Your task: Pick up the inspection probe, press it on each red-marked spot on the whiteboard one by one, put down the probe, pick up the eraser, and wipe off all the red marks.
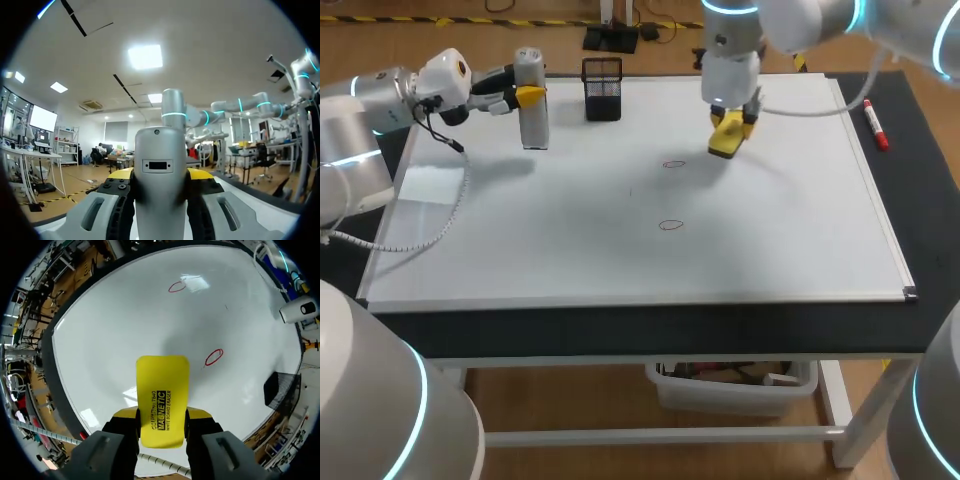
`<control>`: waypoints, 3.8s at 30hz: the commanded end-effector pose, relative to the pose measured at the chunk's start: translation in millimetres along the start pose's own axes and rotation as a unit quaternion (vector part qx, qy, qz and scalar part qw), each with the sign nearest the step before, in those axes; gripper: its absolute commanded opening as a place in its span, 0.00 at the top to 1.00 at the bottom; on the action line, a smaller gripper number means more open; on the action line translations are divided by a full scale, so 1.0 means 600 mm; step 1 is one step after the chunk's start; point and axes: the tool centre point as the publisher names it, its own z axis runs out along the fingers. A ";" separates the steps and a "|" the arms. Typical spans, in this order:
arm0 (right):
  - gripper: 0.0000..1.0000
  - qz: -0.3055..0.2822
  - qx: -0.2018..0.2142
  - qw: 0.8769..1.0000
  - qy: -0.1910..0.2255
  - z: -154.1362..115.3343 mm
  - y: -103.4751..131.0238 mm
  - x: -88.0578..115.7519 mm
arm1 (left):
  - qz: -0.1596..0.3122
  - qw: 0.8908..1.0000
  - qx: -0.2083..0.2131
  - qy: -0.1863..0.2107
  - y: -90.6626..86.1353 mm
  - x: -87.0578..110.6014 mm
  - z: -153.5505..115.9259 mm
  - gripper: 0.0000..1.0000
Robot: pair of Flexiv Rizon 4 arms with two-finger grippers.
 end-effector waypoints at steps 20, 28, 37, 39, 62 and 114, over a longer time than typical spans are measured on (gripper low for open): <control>1.00 -0.163 0.019 0.986 0.010 0.017 0.107 -0.124 | 0.001 1.000 -0.002 -0.004 -0.004 0.004 0.002 1.00; 1.00 -0.190 0.012 0.982 -0.014 0.024 0.115 -0.146 | 0.001 1.000 -0.002 -0.004 -0.004 0.004 0.002 1.00; 1.00 -0.226 0.008 0.974 -0.012 0.037 0.125 -0.177 | 0.001 1.000 -0.002 -0.004 -0.004 0.004 0.002 1.00; 1.00 -0.230 0.005 0.973 -0.014 0.039 0.126 -0.180 | 0.001 1.000 -0.002 -0.004 -0.004 0.004 0.002 1.00; 1.00 -0.245 -0.017 0.969 -0.005 0.073 0.118 -0.197 | 0.001 1.000 -0.002 -0.004 -0.004 0.004 0.002 1.00; 1.00 -0.167 0.001 0.986 0.003 0.043 0.091 -0.093 | 0.001 1.000 -0.002 -0.004 -0.004 0.004 0.002 1.00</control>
